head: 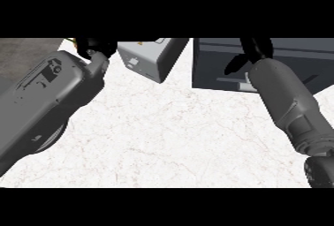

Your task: Pick up the can, place it into the drawer and close the drawer

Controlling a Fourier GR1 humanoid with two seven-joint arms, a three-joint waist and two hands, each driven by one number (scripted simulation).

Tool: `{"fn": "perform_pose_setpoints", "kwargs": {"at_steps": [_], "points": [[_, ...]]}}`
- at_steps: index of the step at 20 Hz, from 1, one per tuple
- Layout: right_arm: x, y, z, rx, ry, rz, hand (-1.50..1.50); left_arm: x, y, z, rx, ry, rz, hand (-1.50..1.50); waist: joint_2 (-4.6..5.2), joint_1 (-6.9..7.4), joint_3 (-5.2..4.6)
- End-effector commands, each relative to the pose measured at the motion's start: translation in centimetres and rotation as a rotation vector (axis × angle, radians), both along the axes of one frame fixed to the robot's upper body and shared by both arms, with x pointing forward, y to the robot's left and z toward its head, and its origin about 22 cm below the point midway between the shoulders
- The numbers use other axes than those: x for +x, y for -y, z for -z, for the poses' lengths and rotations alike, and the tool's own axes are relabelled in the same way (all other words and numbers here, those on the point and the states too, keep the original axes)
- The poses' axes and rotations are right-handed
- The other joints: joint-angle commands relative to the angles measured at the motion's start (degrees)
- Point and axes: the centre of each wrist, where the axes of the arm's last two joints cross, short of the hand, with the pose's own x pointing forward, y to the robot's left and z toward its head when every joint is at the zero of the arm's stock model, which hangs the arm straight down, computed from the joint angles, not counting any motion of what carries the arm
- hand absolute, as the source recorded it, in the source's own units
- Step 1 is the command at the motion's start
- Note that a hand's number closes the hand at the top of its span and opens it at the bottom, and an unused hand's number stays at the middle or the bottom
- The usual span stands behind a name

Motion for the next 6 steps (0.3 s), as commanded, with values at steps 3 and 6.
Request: {"fn": "perform_pose_setpoints", "kwargs": {"at_steps": [3,6], "points": [[0.9,-2.1,-2.5,0.393,0.039,-0.042,-1.5,-0.2,-0.9,0.3,-0.002,-0.024,-0.006,-1.5,-0.32,0.89,-0.38],[1.0,-0.9,-3.1,0.405,0.04,-0.054,-1.5,-1.0,-0.4,0.0,-0.015,-0.01,0.017,-1.5,-0.31,1.62,-0.46]]}}
